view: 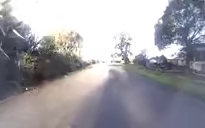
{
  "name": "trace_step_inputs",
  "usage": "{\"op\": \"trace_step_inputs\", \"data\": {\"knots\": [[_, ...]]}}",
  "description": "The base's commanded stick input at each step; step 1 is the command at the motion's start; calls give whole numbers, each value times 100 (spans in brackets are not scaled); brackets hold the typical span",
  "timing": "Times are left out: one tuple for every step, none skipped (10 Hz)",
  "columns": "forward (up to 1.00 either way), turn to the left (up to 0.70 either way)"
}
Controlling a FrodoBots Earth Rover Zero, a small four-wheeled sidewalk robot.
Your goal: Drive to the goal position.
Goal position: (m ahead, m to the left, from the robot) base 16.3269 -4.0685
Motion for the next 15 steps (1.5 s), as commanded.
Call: {"op": "trace_step_inputs", "data": {"knots": [[100, 0], [100, 0], [100, 0], [100, 0], [100, 0], [100, 0], [100, 0], [100, 0], [100, 0], [100, -40], [100, -40], [100, -40], [100, -35], [100, -21], [100, -7]]}}
